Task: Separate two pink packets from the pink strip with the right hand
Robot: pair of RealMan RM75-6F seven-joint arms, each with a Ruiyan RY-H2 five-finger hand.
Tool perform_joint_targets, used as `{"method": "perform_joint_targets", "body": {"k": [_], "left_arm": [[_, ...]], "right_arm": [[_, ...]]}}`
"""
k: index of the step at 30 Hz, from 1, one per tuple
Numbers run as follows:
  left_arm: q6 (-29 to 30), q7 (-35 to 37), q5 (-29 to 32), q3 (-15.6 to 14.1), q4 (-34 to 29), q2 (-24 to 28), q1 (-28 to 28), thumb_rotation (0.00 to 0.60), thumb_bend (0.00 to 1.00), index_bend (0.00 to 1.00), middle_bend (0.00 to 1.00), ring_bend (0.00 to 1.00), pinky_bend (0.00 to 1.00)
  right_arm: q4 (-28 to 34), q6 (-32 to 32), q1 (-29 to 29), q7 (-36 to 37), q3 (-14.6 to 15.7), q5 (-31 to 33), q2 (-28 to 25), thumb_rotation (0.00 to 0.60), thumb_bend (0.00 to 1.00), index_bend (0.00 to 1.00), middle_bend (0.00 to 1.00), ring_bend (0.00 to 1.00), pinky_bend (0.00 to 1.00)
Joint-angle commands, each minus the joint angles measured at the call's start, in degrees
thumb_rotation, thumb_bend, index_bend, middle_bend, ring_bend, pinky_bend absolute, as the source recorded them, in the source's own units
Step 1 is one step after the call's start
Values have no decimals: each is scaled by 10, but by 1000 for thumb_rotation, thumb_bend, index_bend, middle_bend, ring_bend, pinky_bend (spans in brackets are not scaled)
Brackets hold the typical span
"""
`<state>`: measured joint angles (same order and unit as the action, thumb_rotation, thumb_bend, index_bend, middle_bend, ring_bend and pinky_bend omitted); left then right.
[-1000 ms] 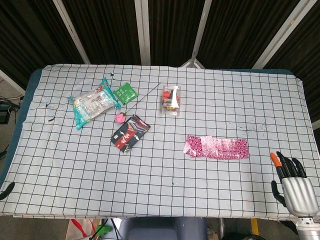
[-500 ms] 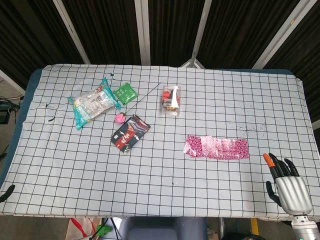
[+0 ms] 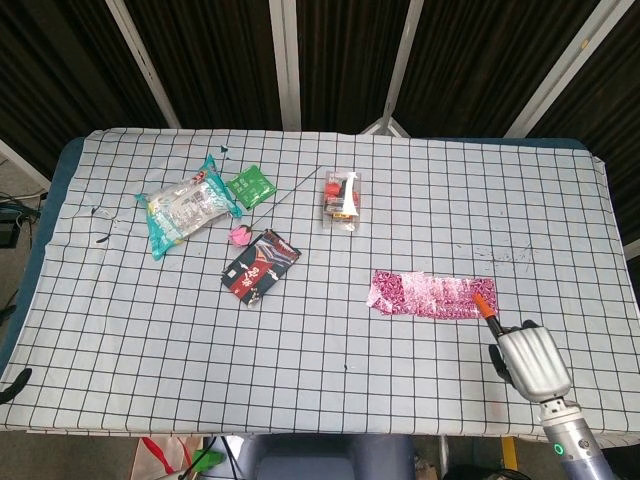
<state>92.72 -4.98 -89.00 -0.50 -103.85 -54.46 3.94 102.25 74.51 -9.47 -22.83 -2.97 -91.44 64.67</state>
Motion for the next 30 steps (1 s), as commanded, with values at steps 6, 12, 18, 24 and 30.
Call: {"method": "perform_joint_targets", "body": {"k": [6, 12, 18, 24, 30], "left_arm": [[-1, 0, 4, 2, 1, 0, -1, 600, 347, 156, 4, 0, 86], [-6, -5, 9, 4, 1, -2, -3, 600, 347, 156, 4, 0, 86], [-9, -9, 16, 7, 1, -2, -5, 600, 347, 156, 4, 0, 86], [-21, -13, 24, 10, 2, -4, -12, 600, 347, 156, 4, 0, 86], [-32, -18, 34, 14, 5, -7, -18, 600, 347, 156, 4, 0, 86]], "right_arm": [[20, -98, -65, -111, -27, 81, 40, 600, 767, 25, 815, 845, 637], [21, -144, -98, -181, -31, 144, 85, 600, 782, 25, 820, 849, 645], [13, -170, -130, -238, -41, 208, 127, 600, 783, 25, 822, 852, 645], [2, -186, -168, -302, -51, 283, 167, 600, 783, 26, 822, 852, 645], [-10, -185, -200, -347, -55, 345, 194, 600, 782, 26, 822, 853, 645]]}}
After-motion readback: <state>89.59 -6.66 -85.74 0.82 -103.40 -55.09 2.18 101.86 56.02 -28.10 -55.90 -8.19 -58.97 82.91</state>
